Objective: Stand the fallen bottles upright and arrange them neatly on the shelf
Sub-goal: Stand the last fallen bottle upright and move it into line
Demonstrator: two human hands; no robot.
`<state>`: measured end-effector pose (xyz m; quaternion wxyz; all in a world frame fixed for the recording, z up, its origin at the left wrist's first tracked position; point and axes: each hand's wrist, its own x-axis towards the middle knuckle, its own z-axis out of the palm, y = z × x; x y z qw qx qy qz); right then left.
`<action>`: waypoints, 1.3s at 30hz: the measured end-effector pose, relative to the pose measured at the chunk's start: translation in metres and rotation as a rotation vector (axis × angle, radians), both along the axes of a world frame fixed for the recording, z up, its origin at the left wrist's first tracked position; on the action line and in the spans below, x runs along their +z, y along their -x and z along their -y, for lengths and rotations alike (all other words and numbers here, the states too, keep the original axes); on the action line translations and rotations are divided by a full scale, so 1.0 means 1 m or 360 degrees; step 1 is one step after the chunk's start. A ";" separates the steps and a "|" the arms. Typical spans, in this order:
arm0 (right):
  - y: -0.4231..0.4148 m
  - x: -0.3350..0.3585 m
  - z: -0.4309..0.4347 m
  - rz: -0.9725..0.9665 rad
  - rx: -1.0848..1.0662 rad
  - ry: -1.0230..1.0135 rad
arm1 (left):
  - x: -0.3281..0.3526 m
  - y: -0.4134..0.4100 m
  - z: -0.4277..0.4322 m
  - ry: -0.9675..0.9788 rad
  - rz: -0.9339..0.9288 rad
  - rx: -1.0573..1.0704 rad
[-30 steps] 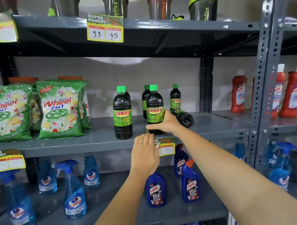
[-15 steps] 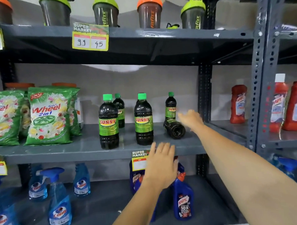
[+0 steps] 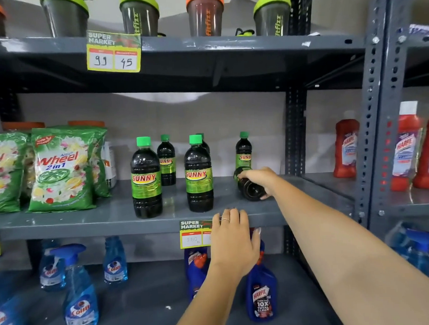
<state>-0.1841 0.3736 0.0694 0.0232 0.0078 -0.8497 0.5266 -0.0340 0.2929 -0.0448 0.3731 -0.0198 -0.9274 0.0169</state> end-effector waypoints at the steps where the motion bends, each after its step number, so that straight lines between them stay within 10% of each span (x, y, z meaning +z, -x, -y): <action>1: 0.002 -0.003 -0.003 -0.0035 -0.0021 0.0079 | 0.001 0.000 -0.004 0.0016 0.0025 0.0044; 13: 0.005 -0.037 -0.016 -0.0516 0.0212 0.0135 | -0.005 0.007 -0.010 0.0089 0.0011 0.0099; 39: 0.003 -0.040 -0.016 -0.0484 0.0253 0.0417 | -0.012 0.008 -0.003 -0.0003 -0.0076 -0.0009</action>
